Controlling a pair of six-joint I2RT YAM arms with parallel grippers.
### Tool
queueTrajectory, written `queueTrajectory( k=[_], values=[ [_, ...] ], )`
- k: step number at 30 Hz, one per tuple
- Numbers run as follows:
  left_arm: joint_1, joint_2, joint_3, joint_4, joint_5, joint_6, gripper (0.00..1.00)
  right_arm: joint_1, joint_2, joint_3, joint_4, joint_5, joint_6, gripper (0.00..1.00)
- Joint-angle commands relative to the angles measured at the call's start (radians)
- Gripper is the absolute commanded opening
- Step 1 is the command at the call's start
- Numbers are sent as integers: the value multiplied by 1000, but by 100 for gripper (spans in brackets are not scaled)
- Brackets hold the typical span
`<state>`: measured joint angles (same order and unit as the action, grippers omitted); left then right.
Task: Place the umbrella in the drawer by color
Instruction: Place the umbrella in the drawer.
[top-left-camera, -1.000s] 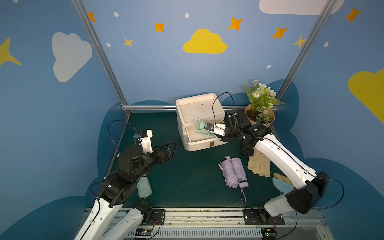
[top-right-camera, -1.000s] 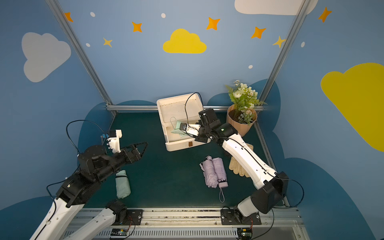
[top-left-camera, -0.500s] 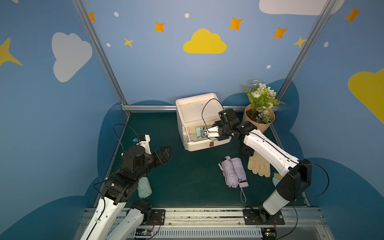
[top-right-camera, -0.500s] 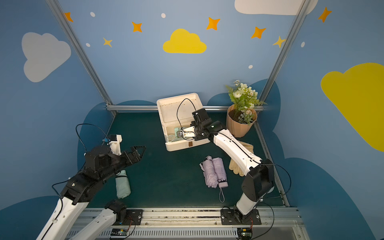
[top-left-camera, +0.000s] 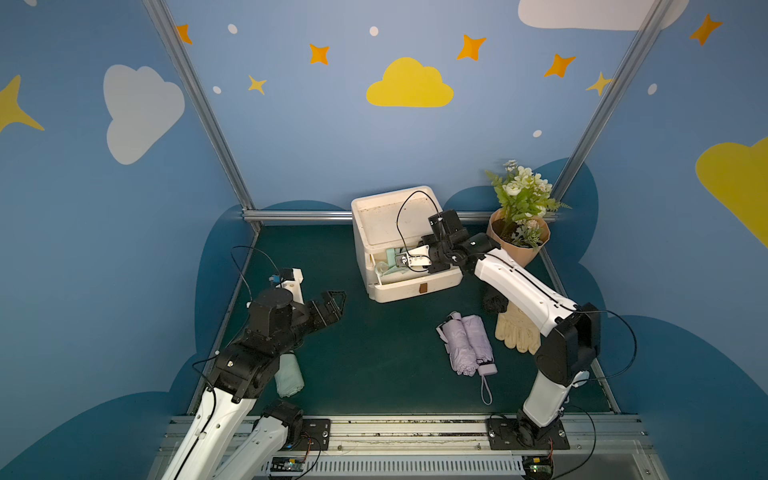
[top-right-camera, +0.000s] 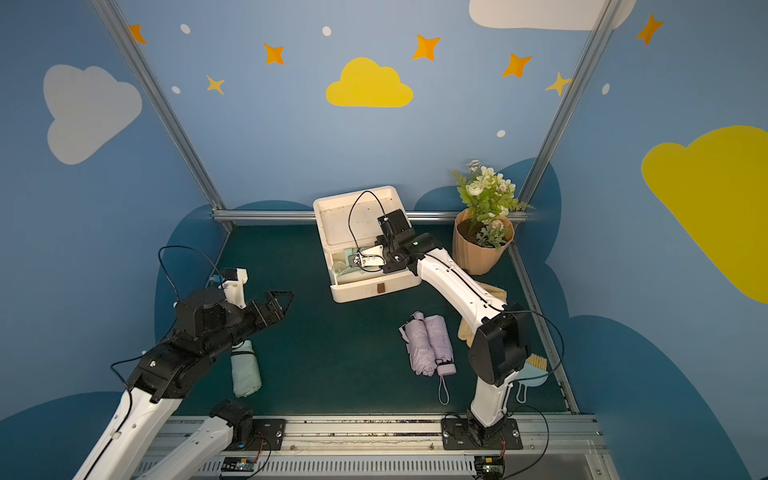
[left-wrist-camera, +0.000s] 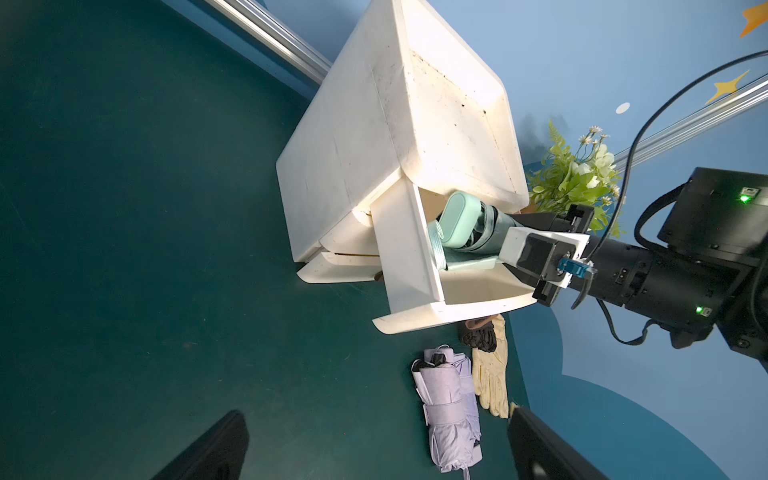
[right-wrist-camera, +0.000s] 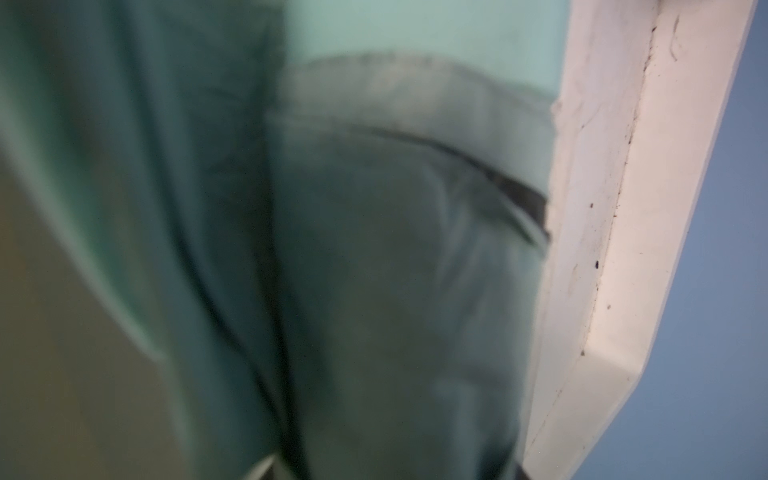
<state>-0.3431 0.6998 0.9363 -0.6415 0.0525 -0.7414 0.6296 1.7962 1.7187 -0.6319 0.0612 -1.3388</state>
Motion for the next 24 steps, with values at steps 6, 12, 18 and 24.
queueTrajectory(
  k=[6,12,18,24],
  values=[
    [13,19,-11,29,23,2,100,-14,9,51,49,-24,38,53],
    [21,27,-4,27,33,4,100,-19,-6,54,49,-54,57,74],
    [35,31,4,25,49,4,100,-25,-22,53,50,-61,58,86],
    [71,33,27,-29,36,18,100,-37,-51,77,51,-65,86,93]
  ],
)
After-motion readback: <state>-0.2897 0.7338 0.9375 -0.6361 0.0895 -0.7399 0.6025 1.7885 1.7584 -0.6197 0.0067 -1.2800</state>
